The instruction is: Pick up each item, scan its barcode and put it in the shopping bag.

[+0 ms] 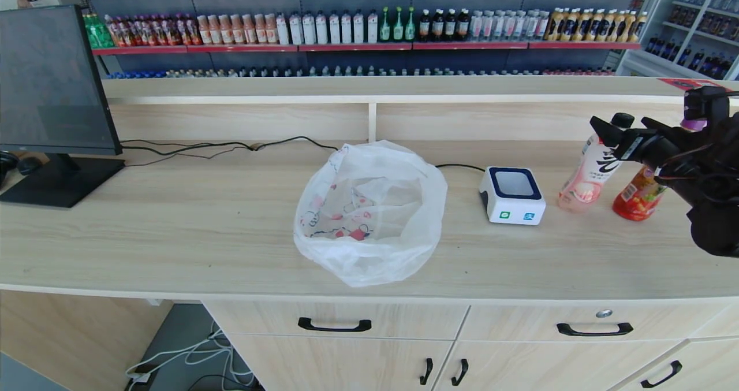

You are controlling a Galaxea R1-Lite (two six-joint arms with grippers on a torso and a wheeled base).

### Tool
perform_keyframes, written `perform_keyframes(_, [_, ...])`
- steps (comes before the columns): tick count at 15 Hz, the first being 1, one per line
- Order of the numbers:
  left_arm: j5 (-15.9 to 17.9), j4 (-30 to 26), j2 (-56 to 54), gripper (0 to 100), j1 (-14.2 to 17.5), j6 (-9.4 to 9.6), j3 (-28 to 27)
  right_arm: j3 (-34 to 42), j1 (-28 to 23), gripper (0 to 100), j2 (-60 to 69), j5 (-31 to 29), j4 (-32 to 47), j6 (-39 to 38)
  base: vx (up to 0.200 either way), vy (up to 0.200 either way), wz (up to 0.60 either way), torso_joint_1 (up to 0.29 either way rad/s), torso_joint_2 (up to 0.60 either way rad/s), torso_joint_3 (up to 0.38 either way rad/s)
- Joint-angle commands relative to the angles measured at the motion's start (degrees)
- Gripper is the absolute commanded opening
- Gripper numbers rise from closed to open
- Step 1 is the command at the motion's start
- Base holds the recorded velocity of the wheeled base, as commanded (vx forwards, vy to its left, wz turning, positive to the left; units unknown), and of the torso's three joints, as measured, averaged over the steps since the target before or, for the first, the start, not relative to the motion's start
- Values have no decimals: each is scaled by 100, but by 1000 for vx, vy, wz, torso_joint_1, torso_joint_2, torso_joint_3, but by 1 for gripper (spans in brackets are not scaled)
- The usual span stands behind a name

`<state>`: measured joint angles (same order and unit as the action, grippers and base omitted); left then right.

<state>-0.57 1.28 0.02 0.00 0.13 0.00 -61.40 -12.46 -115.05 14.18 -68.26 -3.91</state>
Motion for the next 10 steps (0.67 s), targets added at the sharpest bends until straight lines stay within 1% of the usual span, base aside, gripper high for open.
perform_keyframes(1, [-4, -5, -2, 100, 0, -5, 0, 85, -2, 100, -26, -3, -4, 5, 0, 0, 0, 0, 0, 0])
perform_keyframes(4, [-4, -5, -2, 100, 0, -5, 0, 234, 7, 100, -122, -12, -91, 13, 0, 0, 0, 0, 0, 0])
perform_keyframes(5, [-4, -5, -2, 100, 0, 4, 0, 243, 7, 100, -333, -20, -373, 13, 0, 0, 0, 0, 0, 0])
perform_keyframes(6, [-4, -5, -2, 100, 0, 4, 0, 243, 7, 100, -333, -20, -373, 13, 0, 0, 0, 0, 0, 0])
perform_keyframes(7, [-4, -5, -2, 100, 0, -5, 0, 243, 7, 100, -562, -12, -663, -4, 0, 0, 0, 0, 0, 0])
perform_keyframes(10, [-4, 4, -2, 100, 0, 4, 0, 234, 7, 100, -773, -12, -689, -171, 0, 0, 0, 0, 0, 0])
